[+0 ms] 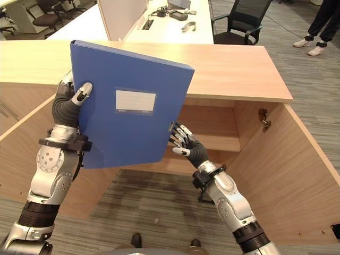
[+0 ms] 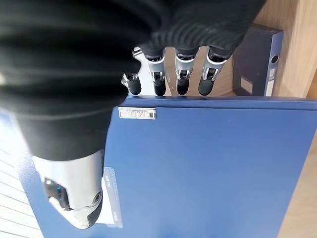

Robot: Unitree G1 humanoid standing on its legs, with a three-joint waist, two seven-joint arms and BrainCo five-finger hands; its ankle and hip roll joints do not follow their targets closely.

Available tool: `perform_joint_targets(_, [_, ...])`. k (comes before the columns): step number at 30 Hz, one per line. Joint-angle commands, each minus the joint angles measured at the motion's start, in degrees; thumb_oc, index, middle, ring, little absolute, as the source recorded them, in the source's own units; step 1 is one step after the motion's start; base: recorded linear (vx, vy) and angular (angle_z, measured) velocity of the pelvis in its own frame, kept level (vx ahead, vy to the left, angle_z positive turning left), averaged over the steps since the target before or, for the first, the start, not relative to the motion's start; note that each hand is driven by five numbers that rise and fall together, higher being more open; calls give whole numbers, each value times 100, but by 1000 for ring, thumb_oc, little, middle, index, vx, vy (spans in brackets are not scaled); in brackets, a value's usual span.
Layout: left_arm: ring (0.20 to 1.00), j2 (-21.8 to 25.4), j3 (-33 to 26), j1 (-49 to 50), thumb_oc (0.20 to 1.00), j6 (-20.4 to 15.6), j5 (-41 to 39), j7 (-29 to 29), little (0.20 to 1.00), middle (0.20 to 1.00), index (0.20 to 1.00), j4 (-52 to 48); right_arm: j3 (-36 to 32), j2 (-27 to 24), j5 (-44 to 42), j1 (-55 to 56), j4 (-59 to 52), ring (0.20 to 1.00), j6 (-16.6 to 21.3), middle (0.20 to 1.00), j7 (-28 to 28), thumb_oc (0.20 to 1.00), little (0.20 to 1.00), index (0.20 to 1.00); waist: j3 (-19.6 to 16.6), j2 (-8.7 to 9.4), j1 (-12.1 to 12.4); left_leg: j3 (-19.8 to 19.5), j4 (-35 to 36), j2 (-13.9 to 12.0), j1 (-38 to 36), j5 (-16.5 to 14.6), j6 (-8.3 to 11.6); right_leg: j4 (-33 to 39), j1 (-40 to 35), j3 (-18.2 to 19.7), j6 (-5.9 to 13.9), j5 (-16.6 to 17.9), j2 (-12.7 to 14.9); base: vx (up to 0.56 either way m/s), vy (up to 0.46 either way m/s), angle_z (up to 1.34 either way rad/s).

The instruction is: Put the empty folder in the office cabinet

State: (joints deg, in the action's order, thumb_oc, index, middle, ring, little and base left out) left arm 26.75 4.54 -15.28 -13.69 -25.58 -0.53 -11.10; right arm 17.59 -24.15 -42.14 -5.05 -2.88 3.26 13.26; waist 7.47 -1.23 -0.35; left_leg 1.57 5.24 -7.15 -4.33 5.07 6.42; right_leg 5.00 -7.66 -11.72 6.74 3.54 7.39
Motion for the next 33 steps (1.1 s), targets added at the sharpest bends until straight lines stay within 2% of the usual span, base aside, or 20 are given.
perform_joint_targets(1, [200,-151,627,-480,200,-100,-142,450,200,200,200,18,239,567,-119,-1094,-262,1000,443,1000,198,1000,1000,1000,-106,149,15,313,-24,-79,-439,-742,-18,-356,124,291,259,-553,260,0,0,0])
perform_joint_targets(16, [200,392,-78,-505,200,-142,-98,546,200,200,200,-47,-400,392,5,-570,124,1000,350,1000,240,1000,1000,1000,-168,124,21,281,-24,-46,-479,-776,-22,-382,85,248,275,-578,267,0,0,0])
perform_joint_targets(26, [200,292,-13,-531,200,-142,-133,545,200,200,200,-150,-299,460,60,-636,181,1000,348,1000,229,1000,1000,1000,-170,126,29,279,-24,-44,-487,-782,-30,-395,79,254,271,-592,267,0,0,0])
perform_joint_targets(33, [200,51,257,-701,200,-150,-181,419,200,200,200,-109,-34,608,29,-837,183,1000,367,1000,177,1000,1000,1000,-156,122,17,271,-24,-36,-485,-779,-43,-440,97,260,267,-609,269,0,0,0])
